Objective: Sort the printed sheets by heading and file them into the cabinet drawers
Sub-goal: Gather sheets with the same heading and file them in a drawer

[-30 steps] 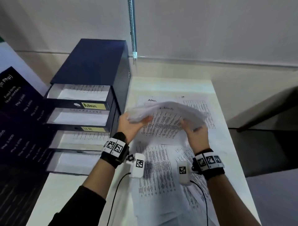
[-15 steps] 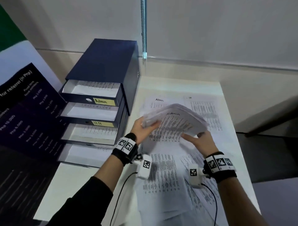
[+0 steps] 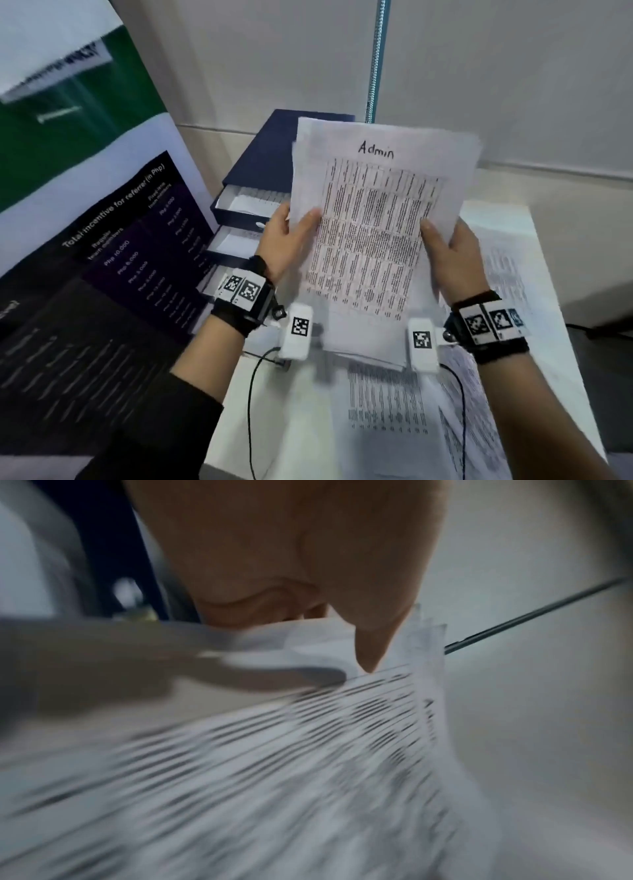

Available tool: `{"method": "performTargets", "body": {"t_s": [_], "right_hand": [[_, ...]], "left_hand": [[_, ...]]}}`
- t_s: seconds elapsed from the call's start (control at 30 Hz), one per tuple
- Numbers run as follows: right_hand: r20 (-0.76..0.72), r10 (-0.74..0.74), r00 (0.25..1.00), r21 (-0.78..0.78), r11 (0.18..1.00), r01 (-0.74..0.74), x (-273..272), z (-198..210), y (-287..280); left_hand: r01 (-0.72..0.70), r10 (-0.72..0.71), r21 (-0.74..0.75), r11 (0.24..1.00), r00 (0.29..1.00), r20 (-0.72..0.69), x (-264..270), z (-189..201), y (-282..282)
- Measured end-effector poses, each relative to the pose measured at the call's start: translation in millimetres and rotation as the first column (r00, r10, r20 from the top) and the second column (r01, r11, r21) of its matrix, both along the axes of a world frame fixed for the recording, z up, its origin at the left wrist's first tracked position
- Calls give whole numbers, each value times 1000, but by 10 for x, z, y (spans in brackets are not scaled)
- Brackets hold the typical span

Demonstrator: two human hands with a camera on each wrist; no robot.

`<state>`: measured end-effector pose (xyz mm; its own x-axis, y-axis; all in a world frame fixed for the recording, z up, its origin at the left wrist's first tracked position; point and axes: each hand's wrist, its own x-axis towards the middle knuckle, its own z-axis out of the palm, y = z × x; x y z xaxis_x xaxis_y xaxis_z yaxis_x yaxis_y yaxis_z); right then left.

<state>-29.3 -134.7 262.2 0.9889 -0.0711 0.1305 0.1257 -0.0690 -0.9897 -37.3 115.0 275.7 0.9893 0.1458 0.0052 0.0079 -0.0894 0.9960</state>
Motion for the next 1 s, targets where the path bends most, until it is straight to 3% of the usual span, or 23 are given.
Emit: {"method": "performTargets", "body": {"t_s": [0.07, 0.17, 0.27, 0.37, 0.5, 0.63, 0.8, 1.0], "right_hand": [[-31, 12, 999, 29, 1000, -11, 93, 18, 266], [-56, 48, 997, 55, 997, -44, 196, 22, 645], [-246, 114, 963, 109, 990, -90, 313, -81, 973], [-423, 229, 877, 107, 973, -203, 368, -223, 1289], [-484, 356, 800, 132, 933, -335, 207, -296, 1696], [-476, 319, 820, 148, 948, -283, 158, -329, 1894], [-509, 350, 787, 309, 927, -212, 148, -230, 2008], [-577, 355, 736, 443, 893, -83, 258, 21, 2069]], "left_hand": [[-14, 19, 41, 999, 991, -132, -168, -163, 250], [81, -29, 171, 982, 958, -286, -415, -476, 686], [36, 3, 126, 991, 957, -291, -541, -556, 1065], [-94, 89, -3, 996, 951, -295, -535, -482, 1426], [-123, 147, 103, 987, 954, -263, -454, -445, 1909], [-105, 139, 147, 984, 959, -248, -383, -393, 2215], [-128, 106, -73, 989, 963, -249, -202, -65, 2293], [-129, 44, -331, 935, 967, -252, -29, 139, 2321]]}}
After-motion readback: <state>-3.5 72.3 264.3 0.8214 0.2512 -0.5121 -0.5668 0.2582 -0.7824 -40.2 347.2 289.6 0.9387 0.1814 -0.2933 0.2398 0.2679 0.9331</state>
